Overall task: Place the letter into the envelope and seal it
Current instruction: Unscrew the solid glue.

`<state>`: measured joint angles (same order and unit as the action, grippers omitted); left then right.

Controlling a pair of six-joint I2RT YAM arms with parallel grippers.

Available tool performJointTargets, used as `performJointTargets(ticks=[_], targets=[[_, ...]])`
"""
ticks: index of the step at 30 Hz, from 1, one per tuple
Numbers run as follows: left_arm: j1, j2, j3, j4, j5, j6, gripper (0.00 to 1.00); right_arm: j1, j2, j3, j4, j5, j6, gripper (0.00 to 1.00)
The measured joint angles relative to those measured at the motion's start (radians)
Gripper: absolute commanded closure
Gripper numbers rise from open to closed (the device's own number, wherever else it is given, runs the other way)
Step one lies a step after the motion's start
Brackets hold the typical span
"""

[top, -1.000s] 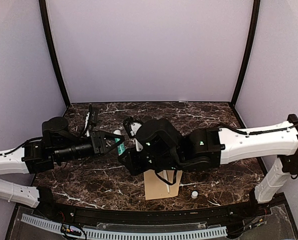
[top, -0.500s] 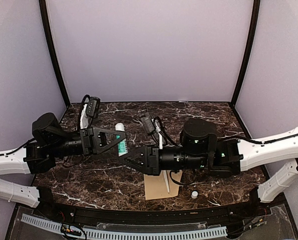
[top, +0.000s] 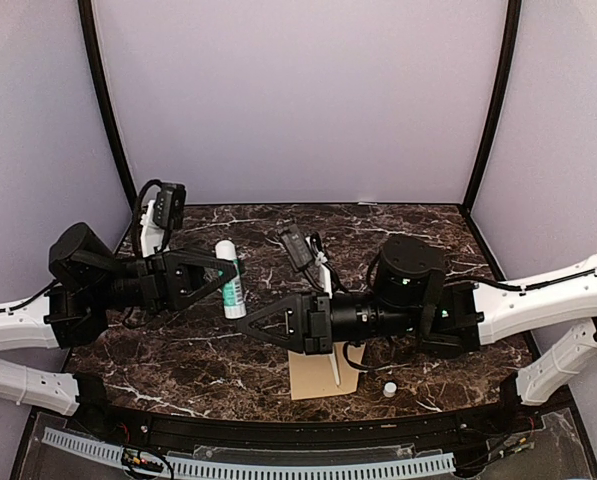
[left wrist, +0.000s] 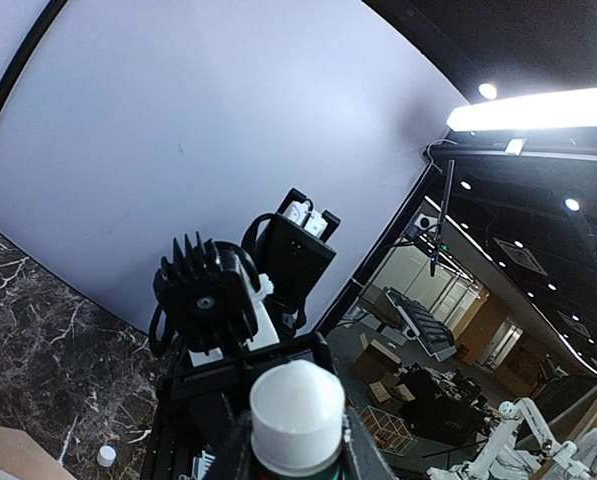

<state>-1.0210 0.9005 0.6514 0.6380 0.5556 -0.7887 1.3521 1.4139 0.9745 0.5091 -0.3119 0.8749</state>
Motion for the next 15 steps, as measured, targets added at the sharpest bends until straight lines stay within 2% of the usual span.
performJointTargets(ticks=[5, 10, 15], targets=[[-0.008, -0.064, 0.0, -0.069, -0.087, 0.011, 1.0, -0.012, -0.024, -0.001, -0.038, 0.071, -0.026, 0.58], [-0.018, -0.13, 0.008, -0.257, -0.291, 0.009, 1.0, -0.013, -0.081, 0.017, -0.142, 0.202, -0.072, 0.38], [-0.018, -0.105, 0.057, -0.493, -0.507, -0.033, 1.0, 0.034, -0.039, 0.15, -0.35, 0.386, -0.126, 0.36]])
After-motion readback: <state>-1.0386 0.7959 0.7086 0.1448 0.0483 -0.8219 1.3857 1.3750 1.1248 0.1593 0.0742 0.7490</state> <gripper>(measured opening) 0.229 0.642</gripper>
